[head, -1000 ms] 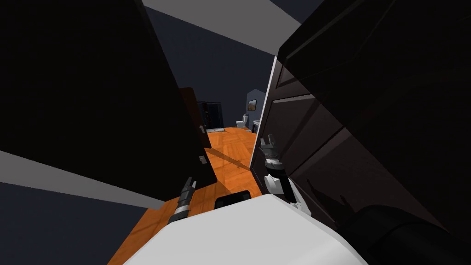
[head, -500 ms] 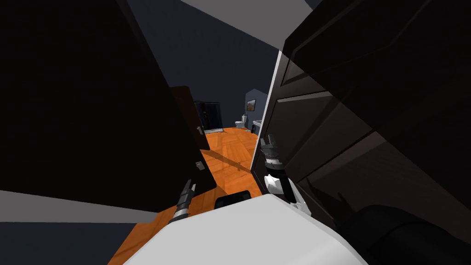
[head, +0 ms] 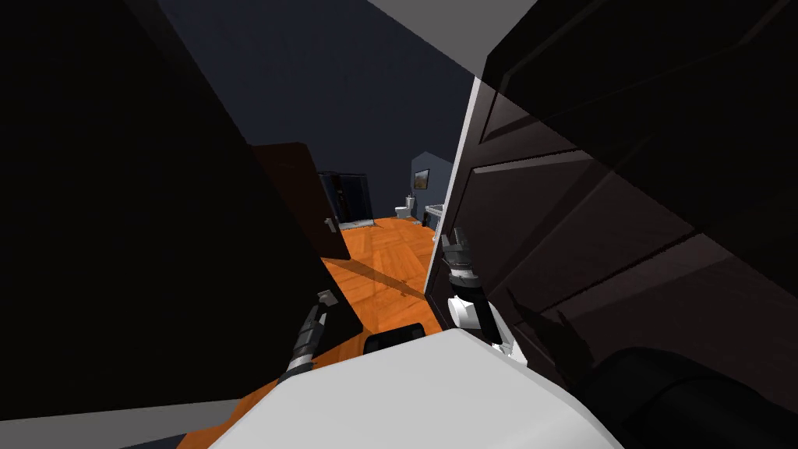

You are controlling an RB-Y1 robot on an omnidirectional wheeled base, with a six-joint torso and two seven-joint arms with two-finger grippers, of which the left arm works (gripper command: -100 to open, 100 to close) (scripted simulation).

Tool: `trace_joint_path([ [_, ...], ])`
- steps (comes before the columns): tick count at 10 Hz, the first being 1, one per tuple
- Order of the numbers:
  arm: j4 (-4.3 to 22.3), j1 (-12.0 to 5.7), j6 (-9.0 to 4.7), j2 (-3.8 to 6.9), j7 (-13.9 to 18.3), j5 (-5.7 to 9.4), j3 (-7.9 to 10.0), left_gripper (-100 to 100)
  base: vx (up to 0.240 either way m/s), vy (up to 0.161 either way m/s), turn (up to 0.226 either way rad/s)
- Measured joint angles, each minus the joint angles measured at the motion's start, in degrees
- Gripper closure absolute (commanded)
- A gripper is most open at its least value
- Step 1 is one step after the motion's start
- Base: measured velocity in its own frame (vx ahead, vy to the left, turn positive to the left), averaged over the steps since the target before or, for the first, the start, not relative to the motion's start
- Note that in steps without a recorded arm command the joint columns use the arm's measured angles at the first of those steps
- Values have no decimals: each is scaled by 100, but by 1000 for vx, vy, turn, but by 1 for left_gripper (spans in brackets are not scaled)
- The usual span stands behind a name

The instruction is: Pull the door open

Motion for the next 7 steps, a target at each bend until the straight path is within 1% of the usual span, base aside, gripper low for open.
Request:
trace_joint_path([
  [1,122,-74,-26,26,20,29,50,-100,191,62,-78],
  [2,150,-92,-25,46,35,54,92,-100,189,50,-75],
  [3,238,-131,-48,61,50,73,122,-100,58,4,30],
  [4,258,-106,-70,50,56,70,112,100,-28,-12,-7],
  [7,252,-117,-35,52,47,67,110,100,-15,-1,-9],
])
